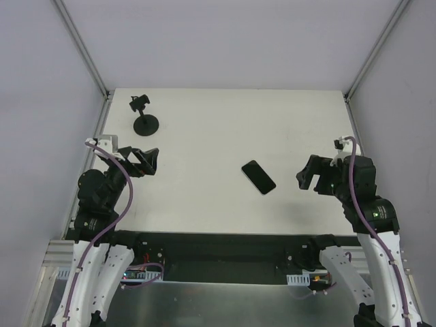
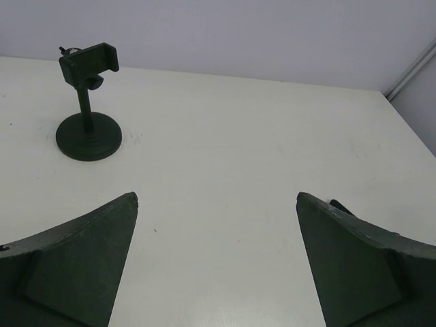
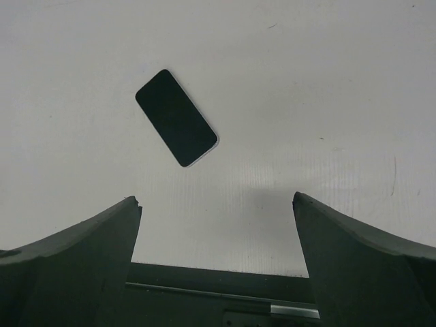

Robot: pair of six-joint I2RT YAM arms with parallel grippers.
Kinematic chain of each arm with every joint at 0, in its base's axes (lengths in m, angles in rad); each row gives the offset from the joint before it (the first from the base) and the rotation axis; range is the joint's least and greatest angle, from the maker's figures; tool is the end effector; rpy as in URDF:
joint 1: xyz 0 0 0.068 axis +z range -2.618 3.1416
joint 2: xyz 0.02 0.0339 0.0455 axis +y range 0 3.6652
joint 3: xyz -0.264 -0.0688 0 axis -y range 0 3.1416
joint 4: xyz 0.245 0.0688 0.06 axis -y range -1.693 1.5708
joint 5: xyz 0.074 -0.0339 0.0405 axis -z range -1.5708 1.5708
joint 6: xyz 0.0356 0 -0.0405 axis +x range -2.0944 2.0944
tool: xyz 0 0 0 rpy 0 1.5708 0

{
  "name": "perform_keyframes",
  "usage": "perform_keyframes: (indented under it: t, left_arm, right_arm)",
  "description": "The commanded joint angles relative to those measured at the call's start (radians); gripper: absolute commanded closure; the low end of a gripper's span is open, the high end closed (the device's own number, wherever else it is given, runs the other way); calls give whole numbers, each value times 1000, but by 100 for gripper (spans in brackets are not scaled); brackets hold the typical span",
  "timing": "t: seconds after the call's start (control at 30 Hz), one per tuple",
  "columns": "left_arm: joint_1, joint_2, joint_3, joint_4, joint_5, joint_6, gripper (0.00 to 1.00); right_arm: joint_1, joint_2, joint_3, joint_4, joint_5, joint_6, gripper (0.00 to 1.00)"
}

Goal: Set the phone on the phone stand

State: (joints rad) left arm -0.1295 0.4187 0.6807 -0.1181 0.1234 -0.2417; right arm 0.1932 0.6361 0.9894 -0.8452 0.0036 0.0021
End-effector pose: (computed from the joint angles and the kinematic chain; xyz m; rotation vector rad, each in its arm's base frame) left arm 0.1066 -0.0183 0.3579 0.0218 1.4395 -0.3934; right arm 0.1113 0.0216 0.3596 -0.1948 2.0555 0.1168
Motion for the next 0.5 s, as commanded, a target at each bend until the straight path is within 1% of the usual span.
perform_keyframes:
  t: [0.0,0.03,0.07,0.17,0.2,0.27,0.3,0.37,0.4,0.47]
  left_arm:
    - [5,40,-15,48,-11,35,1]
    - [5,57,-9,38,-8,35,1]
    - [7,75,9,26,1,36,1]
    - [11,170,55,-17,80,36,1]
    - [13,224,65,-29,111,30,1]
    - [14,276,101,-51,117,-7,1]
    - [16,326,120,-67,122,-17,1]
    - [24,371,185,-138,113,-45,1]
    - [31,409,212,-164,102,-51,1]
    - [76,446,287,-230,79,-73,1]
  right_arm:
    - [11,8,-26,29,-112,36,4]
    - [12,5,-32,40,-144,36,4]
    - [15,5,-40,73,-225,39,4]
    - [47,17,-90,159,-350,56,4]
    - [81,31,-103,166,-350,70,4]
    - [118,86,-106,164,-329,70,4]
    - [164,105,-104,160,-314,68,4]
    - [218,151,-100,153,-245,68,4]
    - [271,158,-100,150,-223,68,4]
    - [317,174,-101,164,-173,78,4]
